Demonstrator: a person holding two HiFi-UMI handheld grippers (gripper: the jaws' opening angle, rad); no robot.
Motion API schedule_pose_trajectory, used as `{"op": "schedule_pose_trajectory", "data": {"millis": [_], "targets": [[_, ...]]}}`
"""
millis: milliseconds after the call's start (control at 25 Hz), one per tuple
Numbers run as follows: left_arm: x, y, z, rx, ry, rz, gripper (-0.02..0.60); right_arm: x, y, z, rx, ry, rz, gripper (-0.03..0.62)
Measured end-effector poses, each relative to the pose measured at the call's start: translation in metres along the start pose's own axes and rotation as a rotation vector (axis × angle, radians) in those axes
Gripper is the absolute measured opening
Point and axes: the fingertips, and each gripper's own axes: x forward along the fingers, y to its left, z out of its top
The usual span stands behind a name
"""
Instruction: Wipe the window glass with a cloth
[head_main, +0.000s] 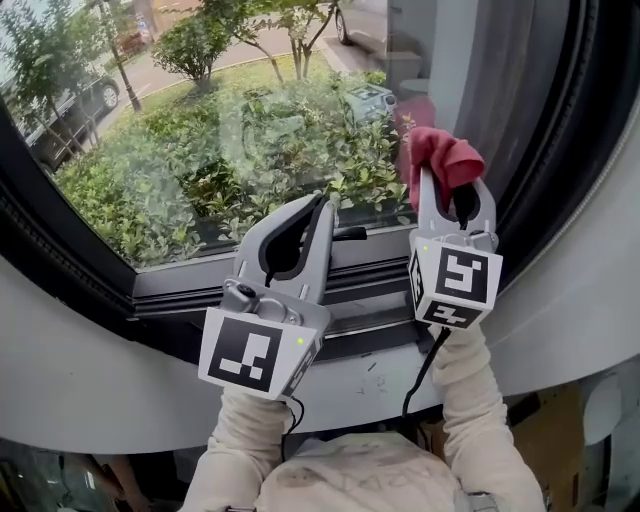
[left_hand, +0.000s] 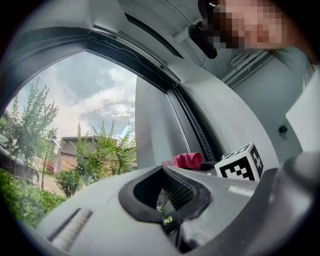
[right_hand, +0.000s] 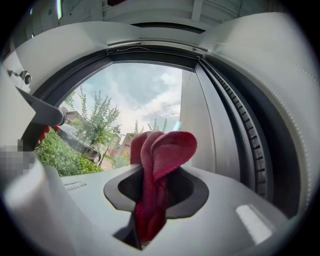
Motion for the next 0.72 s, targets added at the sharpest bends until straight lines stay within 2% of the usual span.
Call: {"op": "schedule_pose_trajectory", "data": {"millis": [200, 440, 720], "targets": [[-0.012, 0.015, 0.001, 0.002, 0.009, 0.026, 0.000, -0.001, 0.030, 0.010, 0.019, -0.007, 0.029, 0.117], [-0.043, 0.052, -0.002, 0.002, 0.025, 0.054, 0.000, -0.001, 0.078, 0.025, 0.050, -0.025, 0.038, 0.114], [-0.075, 0.089, 0.000, -0.003, 0.026, 0.072, 0.000, -0.003, 0.143, 0.045, 0.032, -0.048, 0.073, 0.112]]}}
